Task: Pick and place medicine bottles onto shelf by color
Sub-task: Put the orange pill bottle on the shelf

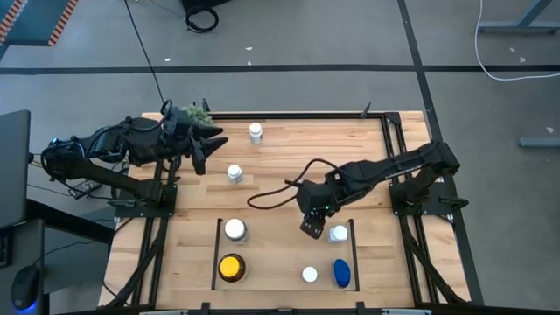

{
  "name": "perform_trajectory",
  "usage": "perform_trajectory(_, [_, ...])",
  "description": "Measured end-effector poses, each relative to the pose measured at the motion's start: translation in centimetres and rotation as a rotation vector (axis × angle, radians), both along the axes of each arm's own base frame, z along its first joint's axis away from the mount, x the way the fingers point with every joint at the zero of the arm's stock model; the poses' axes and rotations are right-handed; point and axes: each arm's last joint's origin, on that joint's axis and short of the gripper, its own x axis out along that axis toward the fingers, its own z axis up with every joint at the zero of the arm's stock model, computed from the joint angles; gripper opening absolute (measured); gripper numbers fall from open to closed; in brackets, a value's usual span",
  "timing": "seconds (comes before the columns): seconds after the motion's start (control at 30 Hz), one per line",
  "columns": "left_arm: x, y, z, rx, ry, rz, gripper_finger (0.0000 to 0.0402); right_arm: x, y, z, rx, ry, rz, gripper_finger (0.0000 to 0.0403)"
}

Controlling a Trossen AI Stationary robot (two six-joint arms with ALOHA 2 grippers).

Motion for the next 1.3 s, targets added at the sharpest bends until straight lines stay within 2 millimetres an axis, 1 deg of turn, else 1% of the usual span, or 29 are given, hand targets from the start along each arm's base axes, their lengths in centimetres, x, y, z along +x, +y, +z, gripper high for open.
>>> perform_trajectory(0.2, [0.0, -0.1, 0.0, -0.006, 0.001, -0.026, 0.0172, -0.3, 0.9, 0.1, 0.03, 0.004, -0.036, 0.0226])
perform_trajectory(0.43, [0.0, -0.1, -0.1, -0.008, 0.009, -0.039, 0.0172, -0.6, 3.6, 0.7, 0.017, -0.086, 0.092, 0.0226])
perform_trajectory(0.57, [0.0, -0.1, -0.1, -0.008, 0.009, -0.04, 0.0172, -1.0, 4.4, 0.7, -0.017, -0.098, 0.12, 0.0228])
perform_trajectory(0.77, [0.0, -0.1, -0.1, 0.0, 0.012, -0.042, 0.0172, -1.0, 4.4, 0.7, -0.103, -0.13, 0.103, 0.023])
perform_trajectory(0.9, [0.0, -0.1, -0.1, 0.006, 0.015, -0.043, 0.0172, -1.0, 4.4, 0.7, -0.127, -0.136, 0.133, 0.023])
perform_trajectory(1.3, [0.0, -0.1, -0.3, 0.008, 0.035, -0.044, 0.0172, -1.0, 5.2, 0.9, -0.121, -0.176, 0.201, 0.0231])
